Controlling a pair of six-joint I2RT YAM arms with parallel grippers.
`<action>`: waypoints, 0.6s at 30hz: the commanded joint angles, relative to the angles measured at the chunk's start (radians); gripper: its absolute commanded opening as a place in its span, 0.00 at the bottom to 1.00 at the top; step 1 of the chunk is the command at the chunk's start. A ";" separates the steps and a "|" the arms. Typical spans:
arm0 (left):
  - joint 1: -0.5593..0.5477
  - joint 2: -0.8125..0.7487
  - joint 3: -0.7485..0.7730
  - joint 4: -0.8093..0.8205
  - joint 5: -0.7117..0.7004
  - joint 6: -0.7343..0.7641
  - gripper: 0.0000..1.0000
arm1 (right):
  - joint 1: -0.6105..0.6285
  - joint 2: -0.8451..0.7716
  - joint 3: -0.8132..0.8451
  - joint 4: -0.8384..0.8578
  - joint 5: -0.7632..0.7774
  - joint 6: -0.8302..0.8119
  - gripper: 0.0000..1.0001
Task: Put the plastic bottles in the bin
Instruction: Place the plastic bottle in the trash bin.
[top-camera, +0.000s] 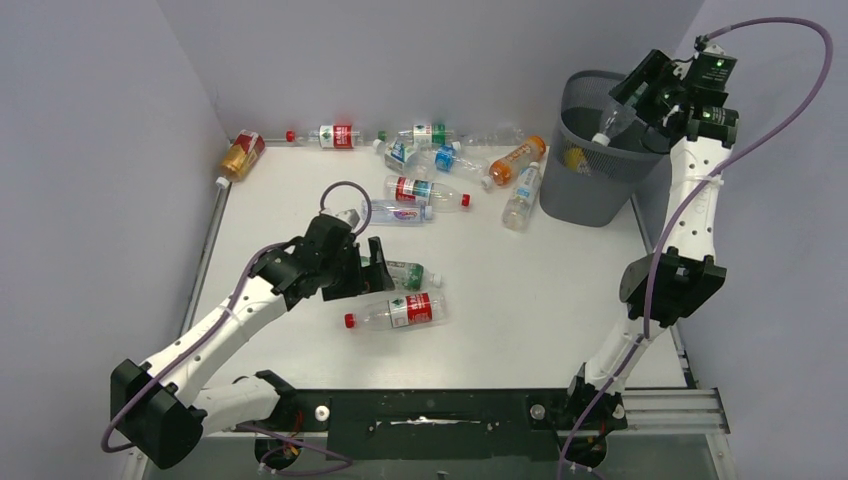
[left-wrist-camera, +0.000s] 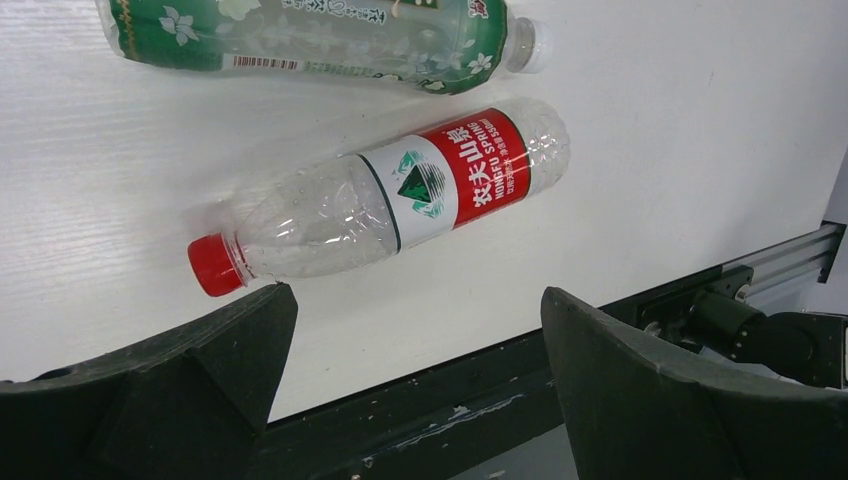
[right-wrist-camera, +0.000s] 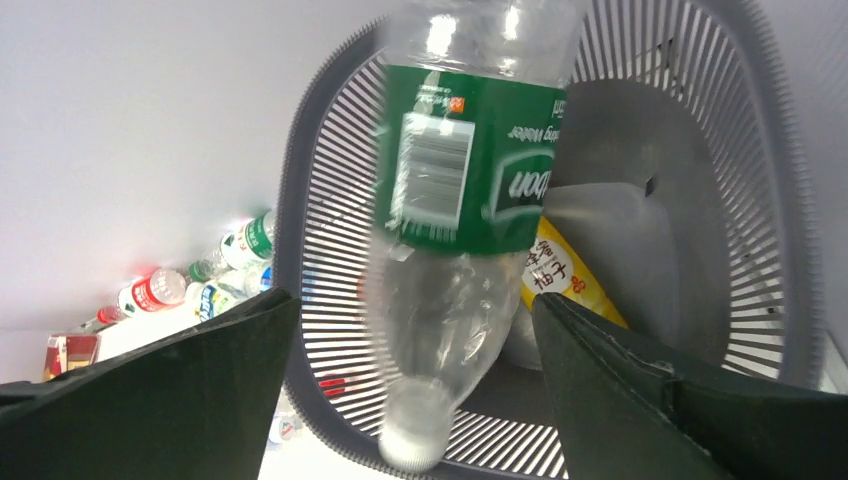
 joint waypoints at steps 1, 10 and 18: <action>-0.016 0.019 0.006 0.044 0.009 0.009 0.96 | 0.006 0.006 0.035 0.040 -0.058 -0.009 0.93; -0.058 0.060 0.014 0.039 0.005 0.038 0.96 | 0.043 -0.102 -0.064 0.013 -0.052 -0.048 0.99; -0.079 0.132 0.029 0.036 -0.018 0.089 0.96 | 0.217 -0.337 -0.317 0.011 0.033 -0.083 1.00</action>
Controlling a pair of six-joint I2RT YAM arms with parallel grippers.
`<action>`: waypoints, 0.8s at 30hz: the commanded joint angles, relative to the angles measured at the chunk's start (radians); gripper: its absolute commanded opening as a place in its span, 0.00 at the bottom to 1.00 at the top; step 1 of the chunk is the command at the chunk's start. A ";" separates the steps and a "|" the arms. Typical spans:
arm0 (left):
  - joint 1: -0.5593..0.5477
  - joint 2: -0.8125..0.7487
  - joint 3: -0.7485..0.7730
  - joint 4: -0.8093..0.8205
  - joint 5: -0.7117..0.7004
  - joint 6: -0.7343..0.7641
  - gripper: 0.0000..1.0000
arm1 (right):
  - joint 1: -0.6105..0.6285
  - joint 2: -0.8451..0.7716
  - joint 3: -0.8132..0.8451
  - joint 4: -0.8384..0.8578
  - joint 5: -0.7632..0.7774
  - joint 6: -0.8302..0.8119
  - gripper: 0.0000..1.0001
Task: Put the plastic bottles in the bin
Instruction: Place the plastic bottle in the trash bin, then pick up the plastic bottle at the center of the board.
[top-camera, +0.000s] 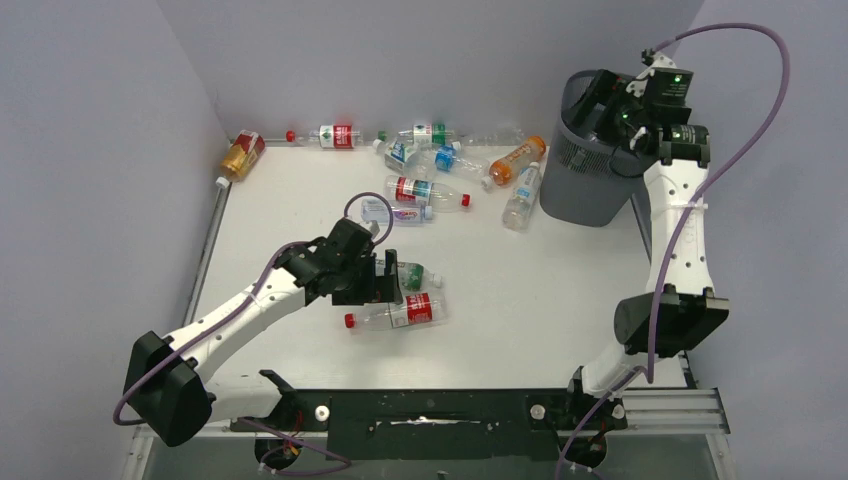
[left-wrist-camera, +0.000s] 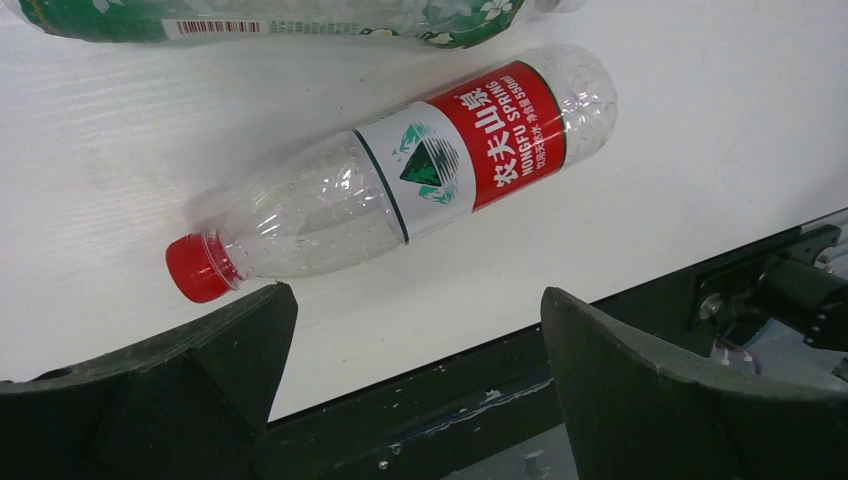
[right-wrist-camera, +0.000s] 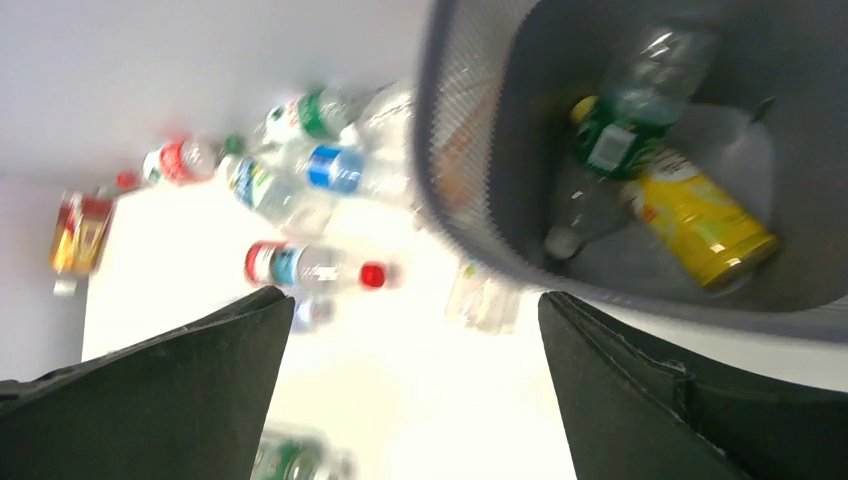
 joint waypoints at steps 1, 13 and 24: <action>-0.013 0.044 0.038 0.036 -0.025 0.058 0.96 | 0.099 -0.183 -0.128 0.038 0.032 -0.023 1.00; -0.102 0.249 0.143 0.027 -0.128 0.249 0.97 | 0.253 -0.477 -0.561 0.069 0.030 0.019 1.00; -0.230 0.361 0.163 0.021 -0.178 0.326 0.97 | 0.273 -0.568 -0.744 0.093 0.015 0.023 1.00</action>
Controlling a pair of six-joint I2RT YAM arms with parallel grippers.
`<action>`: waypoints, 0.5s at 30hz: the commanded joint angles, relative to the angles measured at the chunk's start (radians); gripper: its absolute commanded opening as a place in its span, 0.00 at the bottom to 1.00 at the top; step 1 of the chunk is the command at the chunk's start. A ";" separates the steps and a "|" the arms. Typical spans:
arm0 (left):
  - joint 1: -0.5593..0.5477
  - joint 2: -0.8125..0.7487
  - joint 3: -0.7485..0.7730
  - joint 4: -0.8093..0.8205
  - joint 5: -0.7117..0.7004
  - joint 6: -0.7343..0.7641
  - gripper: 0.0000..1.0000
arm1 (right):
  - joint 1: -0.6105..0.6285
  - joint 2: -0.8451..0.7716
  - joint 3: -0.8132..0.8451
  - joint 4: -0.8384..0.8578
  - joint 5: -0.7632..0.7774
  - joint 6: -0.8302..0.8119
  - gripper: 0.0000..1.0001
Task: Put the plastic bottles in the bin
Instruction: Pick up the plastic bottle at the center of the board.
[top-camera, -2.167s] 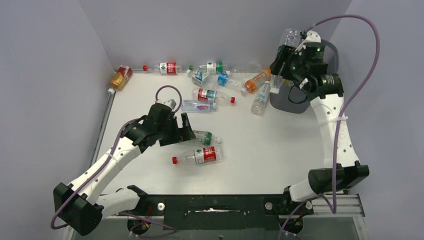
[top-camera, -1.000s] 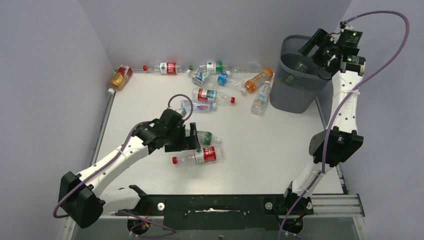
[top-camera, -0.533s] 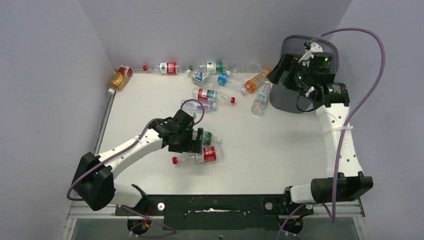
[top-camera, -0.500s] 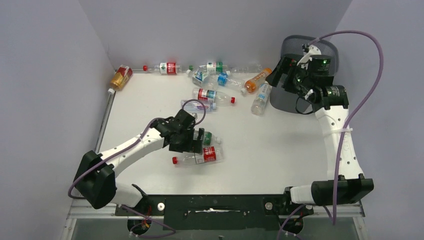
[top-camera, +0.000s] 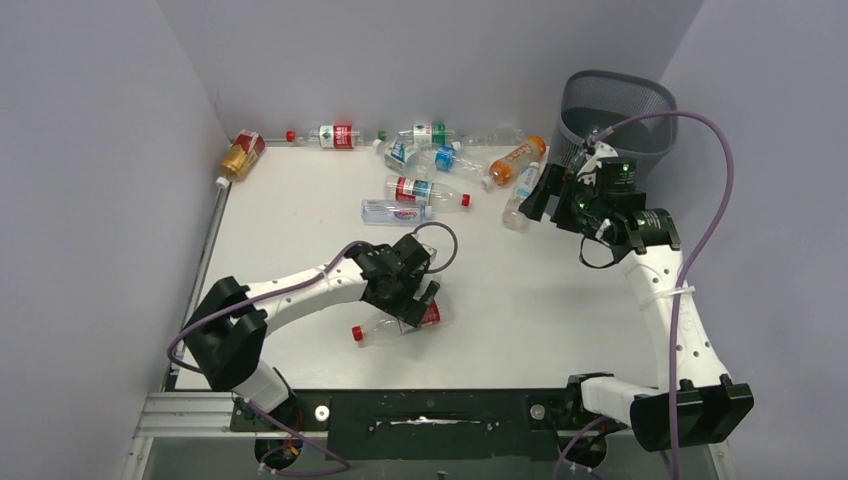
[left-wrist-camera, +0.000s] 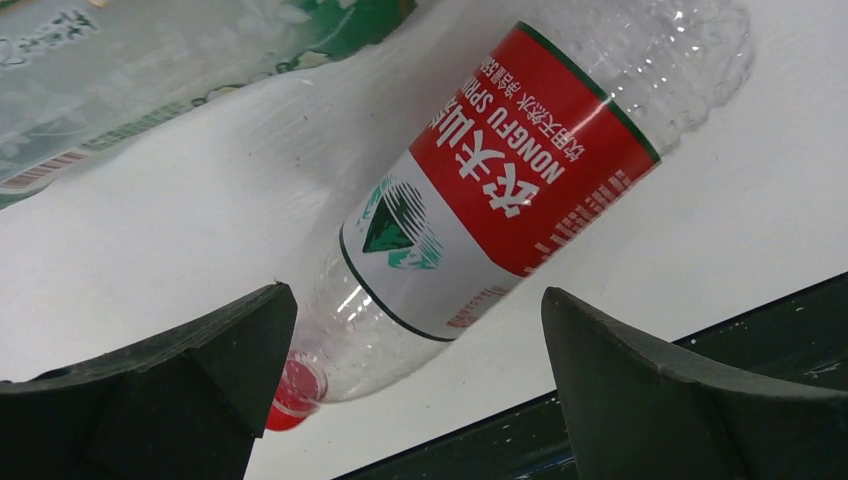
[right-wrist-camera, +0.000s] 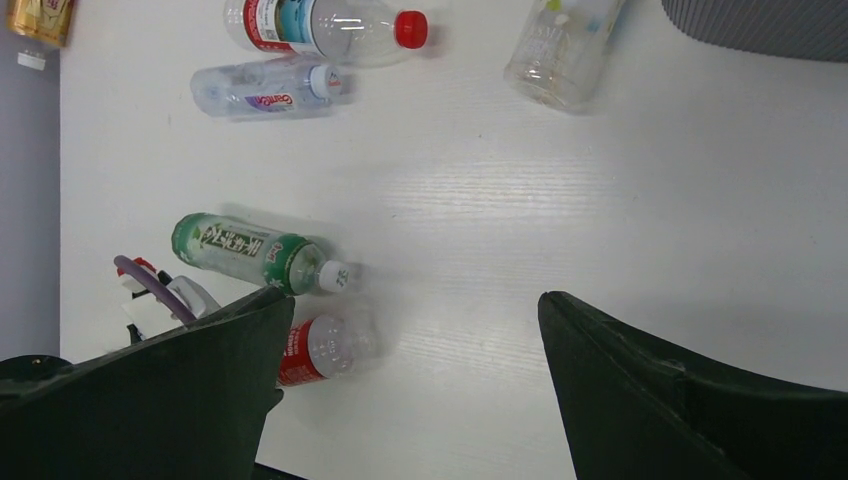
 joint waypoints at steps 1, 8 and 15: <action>-0.028 0.028 0.037 0.018 -0.027 0.030 0.97 | 0.013 -0.045 -0.029 0.071 -0.005 0.003 1.00; -0.072 0.045 0.008 0.030 -0.045 -0.007 0.97 | 0.026 -0.070 -0.100 0.093 -0.019 0.019 1.00; -0.134 0.063 -0.032 0.062 -0.062 -0.077 0.97 | 0.037 -0.094 -0.151 0.103 -0.023 0.033 0.99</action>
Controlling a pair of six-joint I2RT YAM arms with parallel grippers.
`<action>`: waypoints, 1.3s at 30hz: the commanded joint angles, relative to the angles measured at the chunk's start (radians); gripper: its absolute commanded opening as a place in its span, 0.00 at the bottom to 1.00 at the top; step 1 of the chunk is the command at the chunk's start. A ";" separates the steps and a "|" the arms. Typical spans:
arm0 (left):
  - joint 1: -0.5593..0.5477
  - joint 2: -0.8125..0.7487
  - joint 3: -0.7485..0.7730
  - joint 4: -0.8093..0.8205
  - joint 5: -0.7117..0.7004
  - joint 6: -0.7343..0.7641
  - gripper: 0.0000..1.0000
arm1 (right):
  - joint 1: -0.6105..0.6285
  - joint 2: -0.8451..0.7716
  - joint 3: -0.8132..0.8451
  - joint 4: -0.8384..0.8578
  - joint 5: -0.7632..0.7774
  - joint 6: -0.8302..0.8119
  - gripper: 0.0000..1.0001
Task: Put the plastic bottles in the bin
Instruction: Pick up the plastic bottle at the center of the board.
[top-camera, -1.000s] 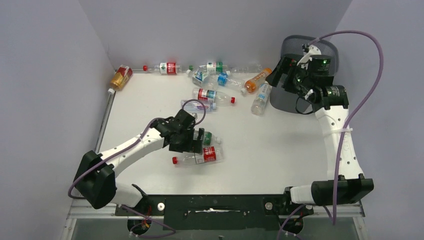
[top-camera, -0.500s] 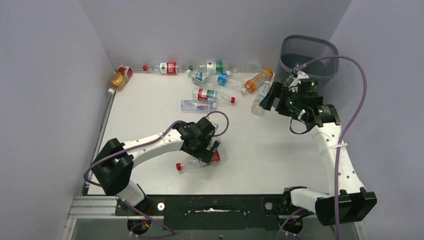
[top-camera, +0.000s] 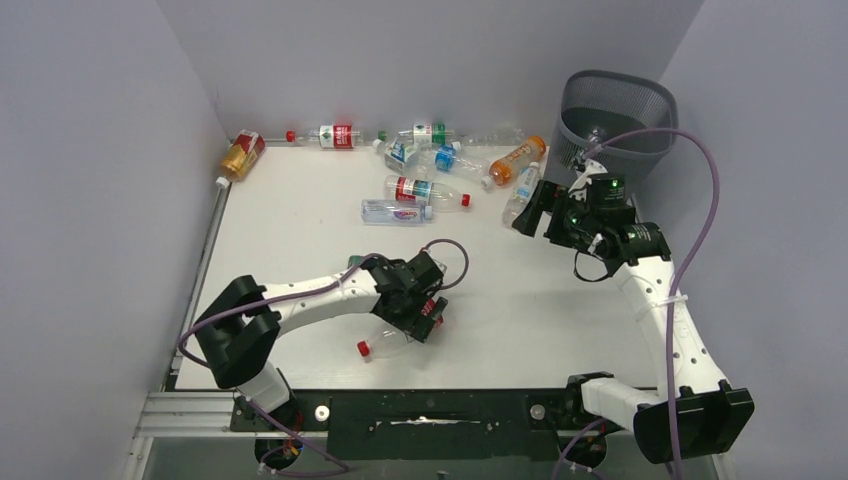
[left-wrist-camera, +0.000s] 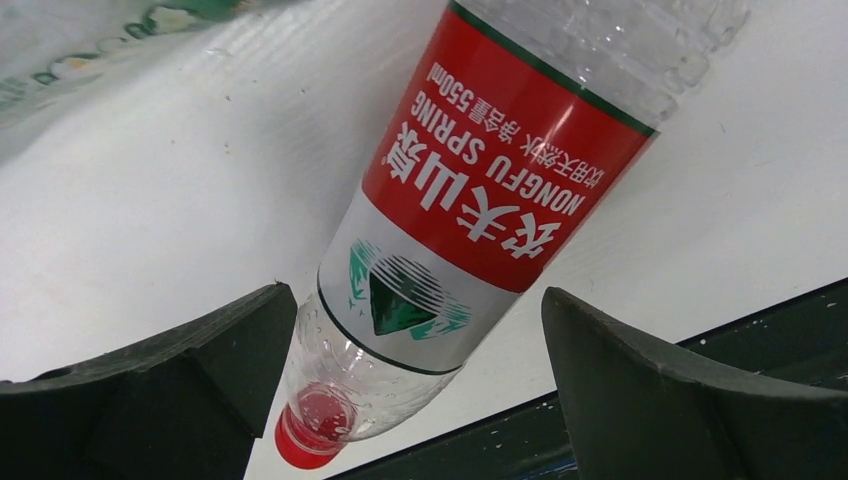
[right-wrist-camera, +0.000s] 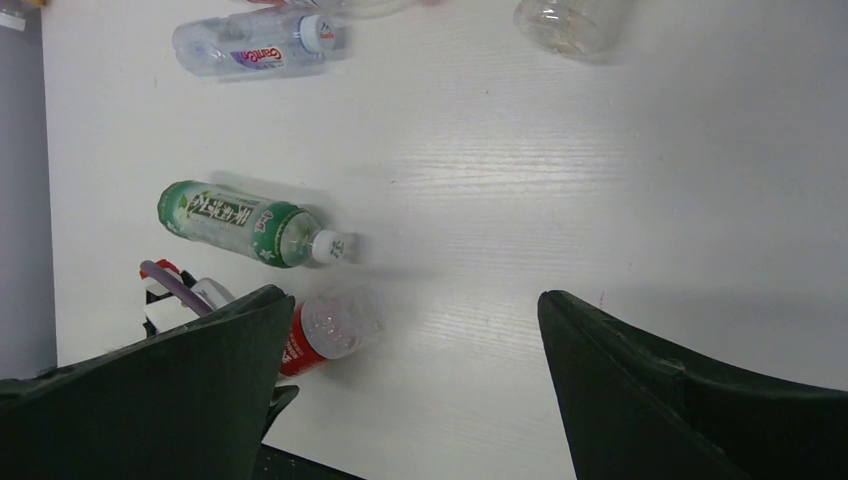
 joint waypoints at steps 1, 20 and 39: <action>-0.042 0.017 -0.020 0.054 -0.027 -0.065 0.97 | 0.012 -0.041 -0.015 0.059 -0.014 0.014 0.99; -0.061 -0.113 0.005 0.084 -0.015 -0.156 0.46 | 0.019 -0.084 -0.123 0.129 -0.122 0.089 0.99; 0.004 -0.310 0.064 0.227 0.180 -0.184 0.45 | 0.172 -0.061 -0.171 0.367 -0.272 0.284 0.99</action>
